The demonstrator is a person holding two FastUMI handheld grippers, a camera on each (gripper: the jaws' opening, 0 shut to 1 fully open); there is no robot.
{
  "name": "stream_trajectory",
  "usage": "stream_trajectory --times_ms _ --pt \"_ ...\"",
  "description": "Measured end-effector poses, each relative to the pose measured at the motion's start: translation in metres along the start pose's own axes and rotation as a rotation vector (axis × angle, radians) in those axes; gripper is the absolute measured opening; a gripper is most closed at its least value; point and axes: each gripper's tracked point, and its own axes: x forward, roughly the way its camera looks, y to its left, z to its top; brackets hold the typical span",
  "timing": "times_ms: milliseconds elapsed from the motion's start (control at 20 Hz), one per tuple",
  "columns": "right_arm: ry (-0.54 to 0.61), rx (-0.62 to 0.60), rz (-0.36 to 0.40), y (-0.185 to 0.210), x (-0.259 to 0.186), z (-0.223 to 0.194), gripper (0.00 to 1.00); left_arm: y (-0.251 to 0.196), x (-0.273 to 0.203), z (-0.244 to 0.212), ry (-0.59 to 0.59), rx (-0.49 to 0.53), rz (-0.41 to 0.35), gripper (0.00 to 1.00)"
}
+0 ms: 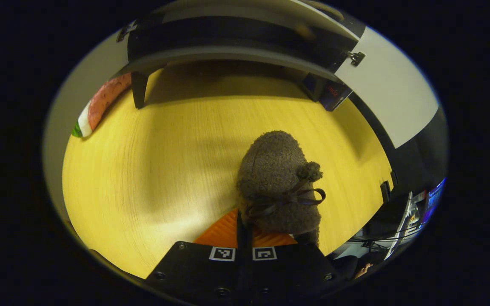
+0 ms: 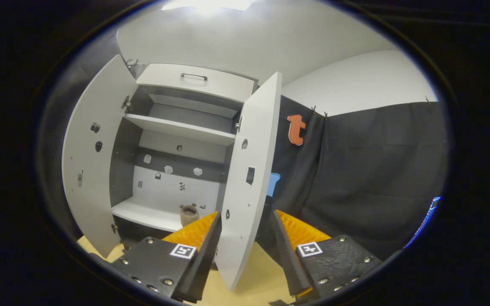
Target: Grab one shoe with the right hand and put it into the shoe cabinet, grab the other shoe with the left hand and put it into the shoe cabinet; then close the right door with the right hand and the left door with the left hand.
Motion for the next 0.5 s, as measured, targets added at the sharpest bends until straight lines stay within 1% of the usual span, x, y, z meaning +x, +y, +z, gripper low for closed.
stream_trajectory --times_ms 50,250,300,450,500 --pt "0.001 0.003 -0.001 -0.001 -0.001 0.000 0.69 -0.003 -0.009 0.012 -0.025 0.004 -0.007 0.01" --pt "-0.002 0.018 0.006 -0.003 -0.004 -0.001 0.70 -0.020 -0.042 0.076 -0.160 0.013 -0.028 0.01" --pt "-0.005 0.021 0.010 -0.002 -0.004 -0.001 0.72 -0.026 -0.050 0.093 -0.200 0.008 -0.037 0.01" --pt "-0.011 0.029 0.014 -0.004 -0.005 0.000 0.72 -0.032 -0.082 0.142 -0.315 0.005 -0.057 0.01" --pt "-0.010 0.033 0.014 -0.005 -0.005 -0.001 0.70 -0.036 -0.091 0.158 -0.350 0.002 -0.065 0.01"
